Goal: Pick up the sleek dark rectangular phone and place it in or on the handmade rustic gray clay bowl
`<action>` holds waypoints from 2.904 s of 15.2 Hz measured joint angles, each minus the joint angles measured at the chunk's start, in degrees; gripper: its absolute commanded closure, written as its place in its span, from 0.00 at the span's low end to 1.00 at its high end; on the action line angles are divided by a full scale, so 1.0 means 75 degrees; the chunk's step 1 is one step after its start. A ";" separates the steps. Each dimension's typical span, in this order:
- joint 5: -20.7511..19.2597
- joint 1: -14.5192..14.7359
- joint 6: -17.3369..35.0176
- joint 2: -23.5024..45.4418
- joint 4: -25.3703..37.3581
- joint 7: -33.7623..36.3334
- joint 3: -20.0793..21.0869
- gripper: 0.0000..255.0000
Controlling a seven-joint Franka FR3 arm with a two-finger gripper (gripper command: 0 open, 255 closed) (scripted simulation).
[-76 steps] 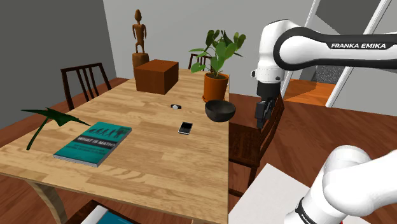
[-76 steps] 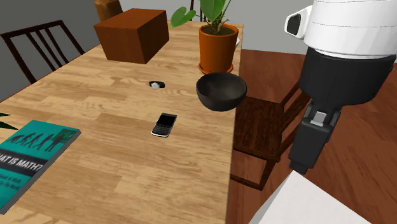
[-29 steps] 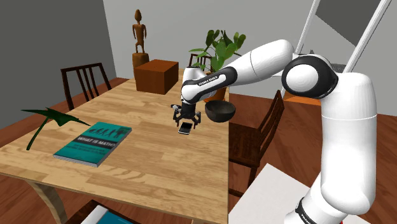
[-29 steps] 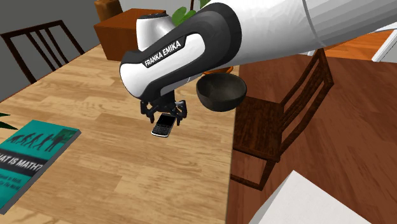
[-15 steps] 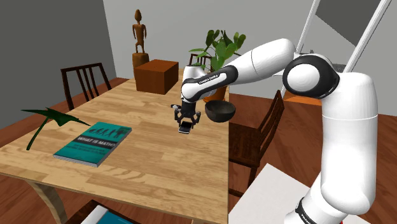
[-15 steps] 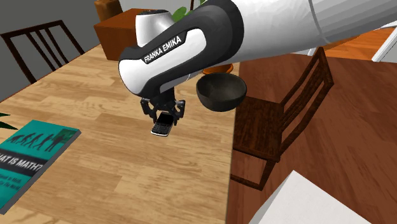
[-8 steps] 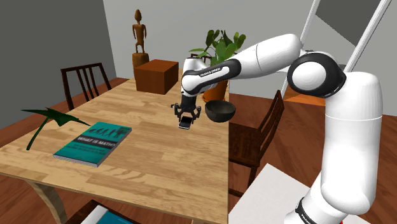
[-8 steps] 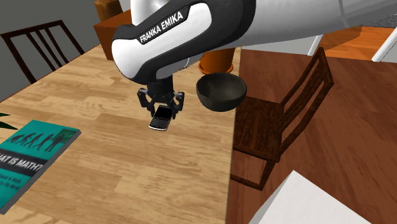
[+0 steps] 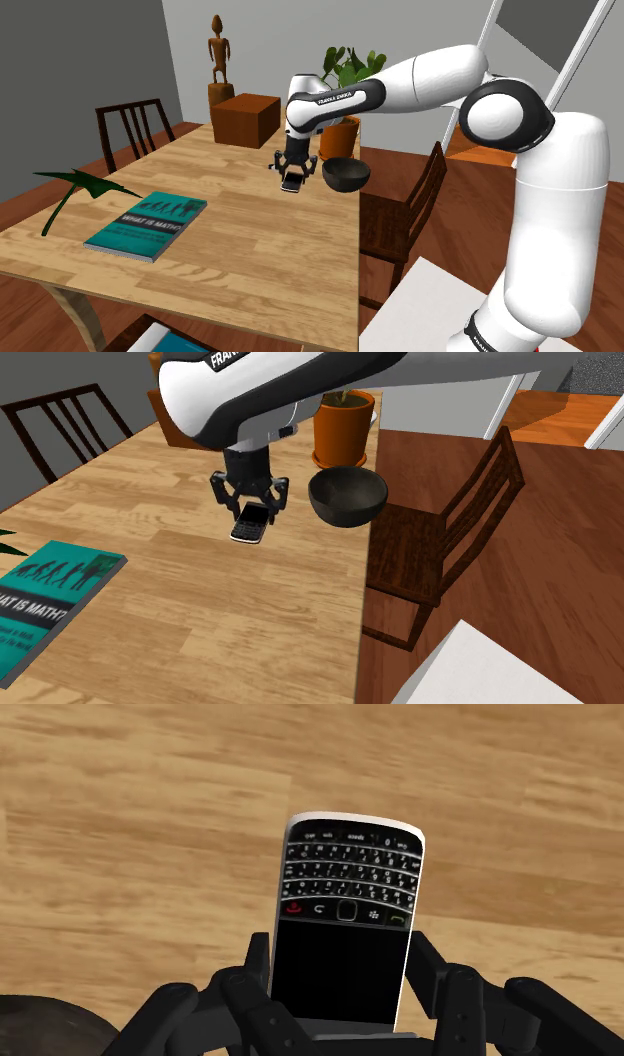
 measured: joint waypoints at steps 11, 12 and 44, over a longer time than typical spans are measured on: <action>0.0009 0.0003 -0.1035 -0.0187 0.0850 0.0037 0.0010 1.00; 0.0008 0.0014 -0.1135 -0.0205 0.0932 0.0057 0.0016 1.00; 0.0402 -0.1881 -0.0780 -0.0901 -0.0295 -0.3009 -0.1061 1.00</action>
